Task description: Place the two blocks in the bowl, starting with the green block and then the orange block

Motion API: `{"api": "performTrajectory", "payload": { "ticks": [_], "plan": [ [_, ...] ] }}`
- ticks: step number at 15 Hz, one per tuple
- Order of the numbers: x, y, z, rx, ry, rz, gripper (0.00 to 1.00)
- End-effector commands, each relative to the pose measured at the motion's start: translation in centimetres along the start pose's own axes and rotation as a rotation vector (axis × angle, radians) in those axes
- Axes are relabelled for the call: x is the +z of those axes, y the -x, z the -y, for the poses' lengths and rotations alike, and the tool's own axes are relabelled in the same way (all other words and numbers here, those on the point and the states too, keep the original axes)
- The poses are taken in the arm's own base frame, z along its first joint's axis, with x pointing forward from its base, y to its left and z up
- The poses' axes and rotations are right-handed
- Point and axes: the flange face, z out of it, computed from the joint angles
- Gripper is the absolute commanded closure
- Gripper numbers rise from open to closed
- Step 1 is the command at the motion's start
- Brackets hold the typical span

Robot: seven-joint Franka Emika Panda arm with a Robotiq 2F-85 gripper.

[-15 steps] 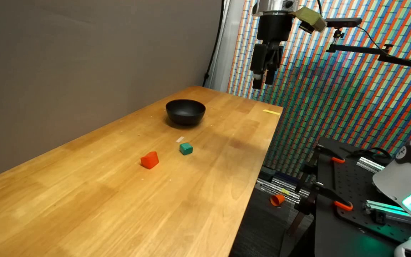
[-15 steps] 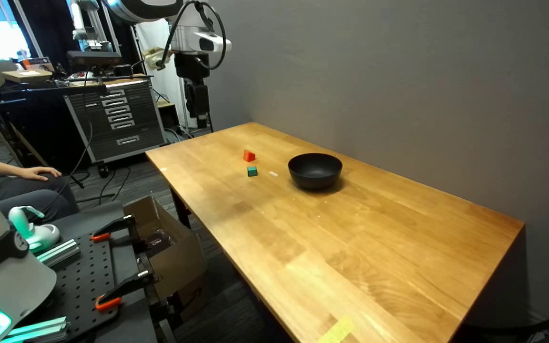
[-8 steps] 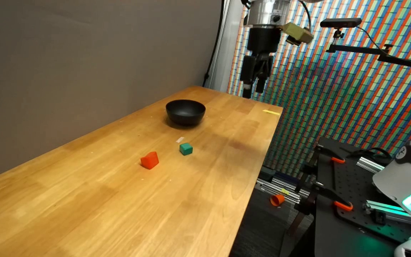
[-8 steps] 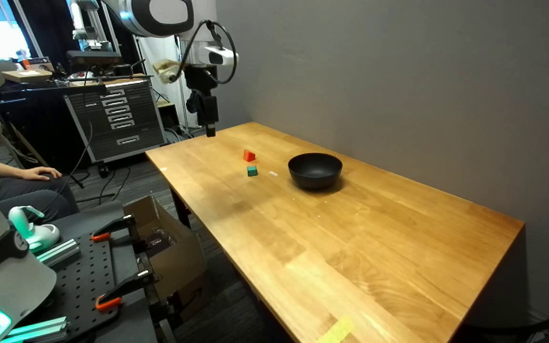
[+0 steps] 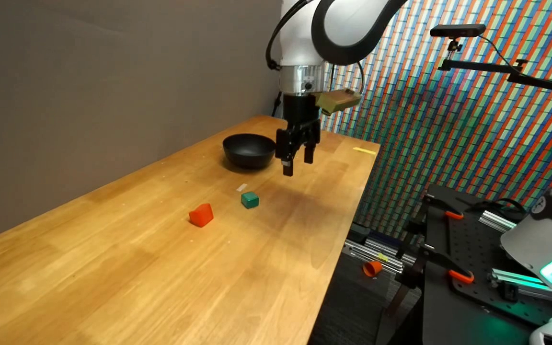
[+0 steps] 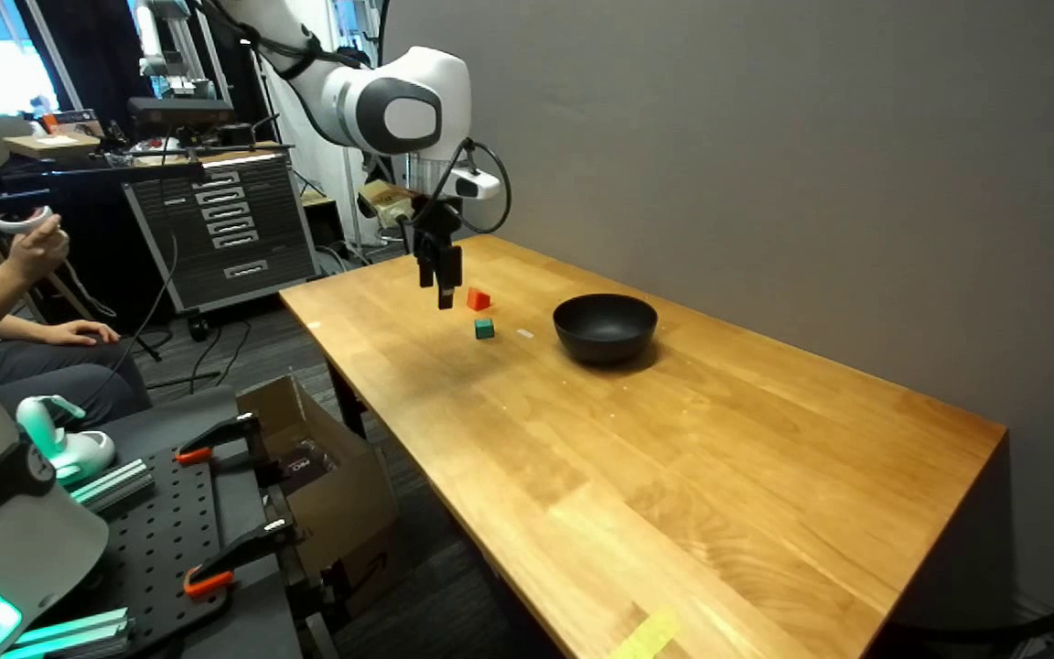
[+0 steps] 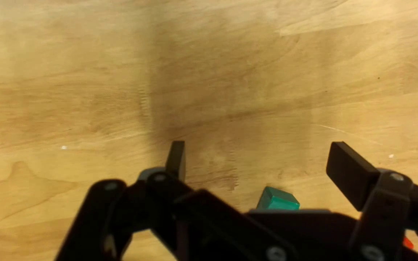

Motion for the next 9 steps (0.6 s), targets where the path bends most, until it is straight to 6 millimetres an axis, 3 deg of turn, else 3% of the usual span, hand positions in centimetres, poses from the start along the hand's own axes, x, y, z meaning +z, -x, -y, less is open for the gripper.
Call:
{"api": "performTrajectory", "payload": {
  "ticks": [1, 5, 9],
  "plan": [
    [3.2, -4.1, 2.7, 0.025, 0.042, 0.008, 0.0],
    [6.3, -6.8, 4.9, 0.052, 0.072, 0.003, 0.0],
    [7.7, -9.0, 6.2, 0.081, 0.094, -0.029, 0.0]
  ]
}}
